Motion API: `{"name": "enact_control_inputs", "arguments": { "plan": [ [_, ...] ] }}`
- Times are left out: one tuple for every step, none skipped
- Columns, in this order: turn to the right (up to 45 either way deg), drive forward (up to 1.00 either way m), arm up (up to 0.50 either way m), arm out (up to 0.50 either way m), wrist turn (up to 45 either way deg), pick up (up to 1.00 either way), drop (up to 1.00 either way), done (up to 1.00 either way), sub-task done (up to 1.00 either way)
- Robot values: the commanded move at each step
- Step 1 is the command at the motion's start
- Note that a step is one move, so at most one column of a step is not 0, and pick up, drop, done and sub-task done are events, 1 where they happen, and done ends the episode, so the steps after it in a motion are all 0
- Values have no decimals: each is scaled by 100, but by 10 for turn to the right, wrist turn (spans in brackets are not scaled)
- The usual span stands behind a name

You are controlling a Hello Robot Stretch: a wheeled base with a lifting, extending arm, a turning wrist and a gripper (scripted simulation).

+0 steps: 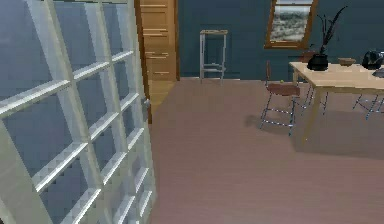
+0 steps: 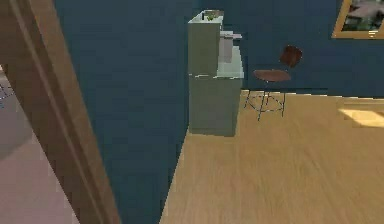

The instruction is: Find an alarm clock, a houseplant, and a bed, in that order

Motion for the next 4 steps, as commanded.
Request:
{"name": "enact_control_inputs", "arguments": {
  "plan": [
    [90, 0, 0, 0, 0, 0, 0, 0, 0],
    [0, 20, 0, 0, 0, 0, 0, 0, 0],
    [120, 0, 0, 0, 0, 0, 0, 0, 0],
    [0, 100, 0, 0, 0, 0, 0, 0, 0]
  ]
}}
